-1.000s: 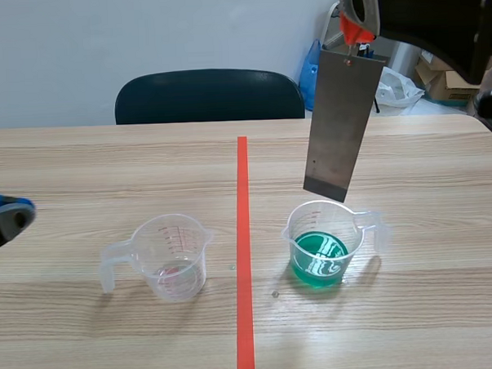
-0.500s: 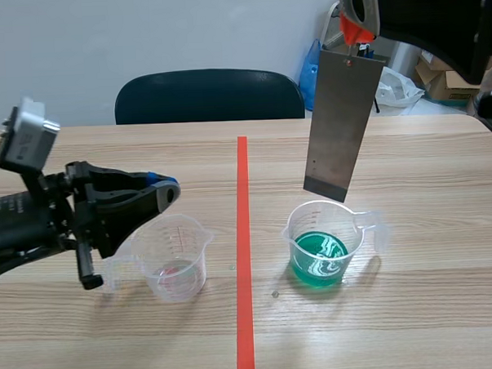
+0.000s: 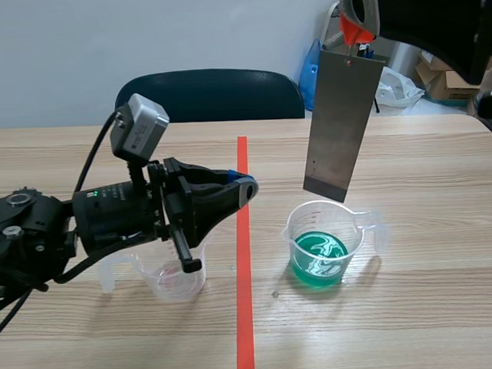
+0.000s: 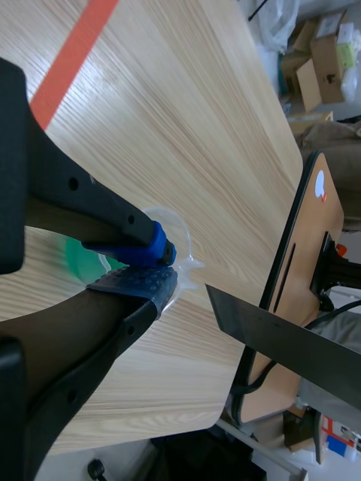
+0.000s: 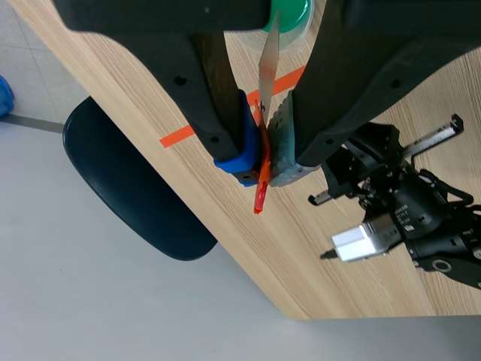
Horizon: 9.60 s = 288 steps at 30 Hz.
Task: Do the redox reaction experiment
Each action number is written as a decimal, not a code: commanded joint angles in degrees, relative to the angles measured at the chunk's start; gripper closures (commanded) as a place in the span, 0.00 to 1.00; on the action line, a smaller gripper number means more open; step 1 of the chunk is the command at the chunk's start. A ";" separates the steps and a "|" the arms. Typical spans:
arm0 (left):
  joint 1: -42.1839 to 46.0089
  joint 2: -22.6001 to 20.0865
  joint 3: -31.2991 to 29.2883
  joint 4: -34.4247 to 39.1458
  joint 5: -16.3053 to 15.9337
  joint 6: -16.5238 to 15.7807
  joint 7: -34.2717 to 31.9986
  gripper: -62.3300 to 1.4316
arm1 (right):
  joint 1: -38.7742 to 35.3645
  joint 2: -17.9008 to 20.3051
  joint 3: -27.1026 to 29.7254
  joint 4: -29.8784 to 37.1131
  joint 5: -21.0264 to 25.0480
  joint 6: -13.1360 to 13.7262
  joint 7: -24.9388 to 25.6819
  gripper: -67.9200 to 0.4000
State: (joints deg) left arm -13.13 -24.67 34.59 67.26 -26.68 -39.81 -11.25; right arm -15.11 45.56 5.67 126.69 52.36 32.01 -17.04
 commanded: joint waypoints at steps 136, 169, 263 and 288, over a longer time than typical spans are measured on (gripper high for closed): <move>88.57 -13.29 -65.53 0.68 22.67 22.56 -66.97 0.00 | 0.68 0.79 0.55 0.28 0.79 -0.20 0.83 0.98; 88.57 -13.29 -65.53 0.68 22.67 22.51 -66.95 0.00 | 0.68 0.81 0.52 0.28 0.79 -0.20 0.83 0.99; 88.57 -13.29 -65.53 0.68 22.69 22.53 -66.95 0.00 | 33.70 -5.66 -33.79 -8.13 0.72 -2.43 -1.90 0.98; 88.57 -13.29 -65.51 0.68 22.69 22.51 -66.93 0.00 | 42.12 -22.97 -49.72 -21.44 -7.37 -2.40 -5.84 0.98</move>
State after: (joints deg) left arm 75.37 -38.13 -30.52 67.77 -3.66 -17.15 -77.01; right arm 26.00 22.52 -44.31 104.77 44.36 29.76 -23.53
